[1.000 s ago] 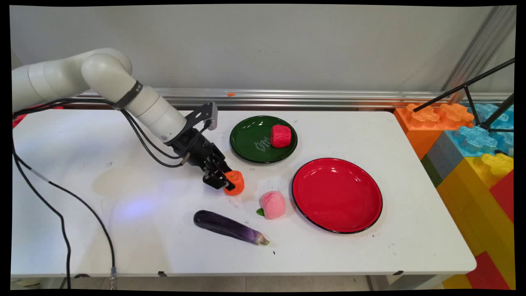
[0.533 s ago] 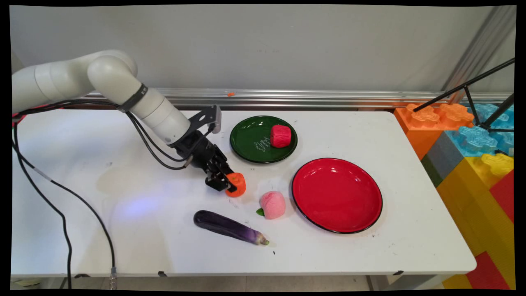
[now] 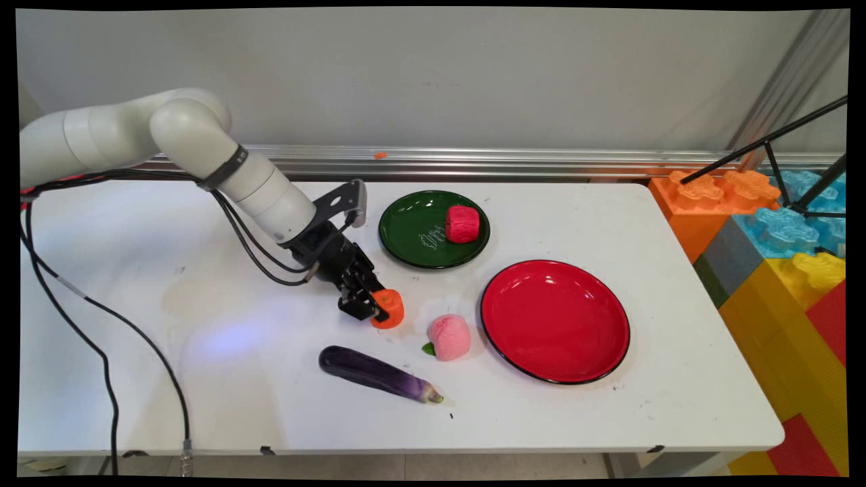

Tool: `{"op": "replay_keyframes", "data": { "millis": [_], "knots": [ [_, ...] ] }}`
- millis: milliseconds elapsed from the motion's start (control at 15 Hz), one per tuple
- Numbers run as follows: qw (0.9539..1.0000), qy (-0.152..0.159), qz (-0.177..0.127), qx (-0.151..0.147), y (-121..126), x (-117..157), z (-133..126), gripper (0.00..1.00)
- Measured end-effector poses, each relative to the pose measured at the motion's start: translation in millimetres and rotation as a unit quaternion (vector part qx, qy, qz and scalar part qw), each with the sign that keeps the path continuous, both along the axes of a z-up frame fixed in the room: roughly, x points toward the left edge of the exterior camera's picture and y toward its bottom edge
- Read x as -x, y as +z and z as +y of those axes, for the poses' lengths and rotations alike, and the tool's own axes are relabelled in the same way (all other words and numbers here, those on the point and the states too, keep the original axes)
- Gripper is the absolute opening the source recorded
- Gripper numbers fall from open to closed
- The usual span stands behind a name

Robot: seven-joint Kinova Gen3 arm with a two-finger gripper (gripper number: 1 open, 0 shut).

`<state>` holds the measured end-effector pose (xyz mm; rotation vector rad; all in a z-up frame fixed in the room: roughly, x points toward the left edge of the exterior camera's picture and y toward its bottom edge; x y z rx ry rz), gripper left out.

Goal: Place the picked object on the table

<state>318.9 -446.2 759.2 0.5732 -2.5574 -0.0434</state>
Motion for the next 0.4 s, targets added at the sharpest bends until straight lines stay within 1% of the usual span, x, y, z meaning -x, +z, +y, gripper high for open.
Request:
{"op": "replay_keyframes", "data": {
  "millis": [67, 133, 400],
  "knots": [
    [1.0, -0.001, 0.0, 0.0, -0.2, 0.2, 0.3, 0.0],
    [1.0, -0.003, -0.001, 0.001, 0.3, 0.8, 0.7, 1.0],
    [1.0, -0.005, 0.0, 0.003, 3.0, 0.7, 2.5, 1.0]
  ]
}}
